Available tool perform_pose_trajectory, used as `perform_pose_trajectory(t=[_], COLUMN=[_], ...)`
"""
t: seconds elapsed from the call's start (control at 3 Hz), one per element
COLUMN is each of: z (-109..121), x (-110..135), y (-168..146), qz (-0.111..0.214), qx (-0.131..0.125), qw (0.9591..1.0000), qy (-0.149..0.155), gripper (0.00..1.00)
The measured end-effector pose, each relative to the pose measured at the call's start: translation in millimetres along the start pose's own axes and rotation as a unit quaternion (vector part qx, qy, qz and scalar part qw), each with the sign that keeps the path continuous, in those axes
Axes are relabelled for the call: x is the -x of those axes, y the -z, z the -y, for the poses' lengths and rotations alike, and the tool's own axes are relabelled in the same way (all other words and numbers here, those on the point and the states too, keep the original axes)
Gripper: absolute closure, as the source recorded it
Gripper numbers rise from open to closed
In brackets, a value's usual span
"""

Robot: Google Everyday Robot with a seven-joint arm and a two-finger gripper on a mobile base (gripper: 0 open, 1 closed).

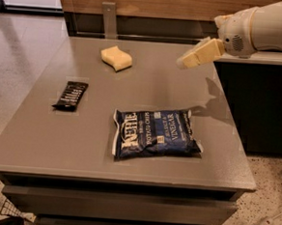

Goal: Pick sponge

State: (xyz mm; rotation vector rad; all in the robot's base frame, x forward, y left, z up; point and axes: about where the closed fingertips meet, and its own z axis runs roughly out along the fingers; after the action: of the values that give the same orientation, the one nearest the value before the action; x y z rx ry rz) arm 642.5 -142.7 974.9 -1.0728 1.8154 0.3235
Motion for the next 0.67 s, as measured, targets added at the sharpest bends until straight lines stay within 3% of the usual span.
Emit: perform_pose_trajectory(t=[0.33, 0.67], z=[-1.7, -1.7], x=[27.3, 27.3], y=[-40.1, -40.1], qz=[0.069, 0.069], qx=[-0.008, -0.008], qw=[0.997, 0.9971], qy=[-0.033, -0.033], gripper=[0.0, 0.0])
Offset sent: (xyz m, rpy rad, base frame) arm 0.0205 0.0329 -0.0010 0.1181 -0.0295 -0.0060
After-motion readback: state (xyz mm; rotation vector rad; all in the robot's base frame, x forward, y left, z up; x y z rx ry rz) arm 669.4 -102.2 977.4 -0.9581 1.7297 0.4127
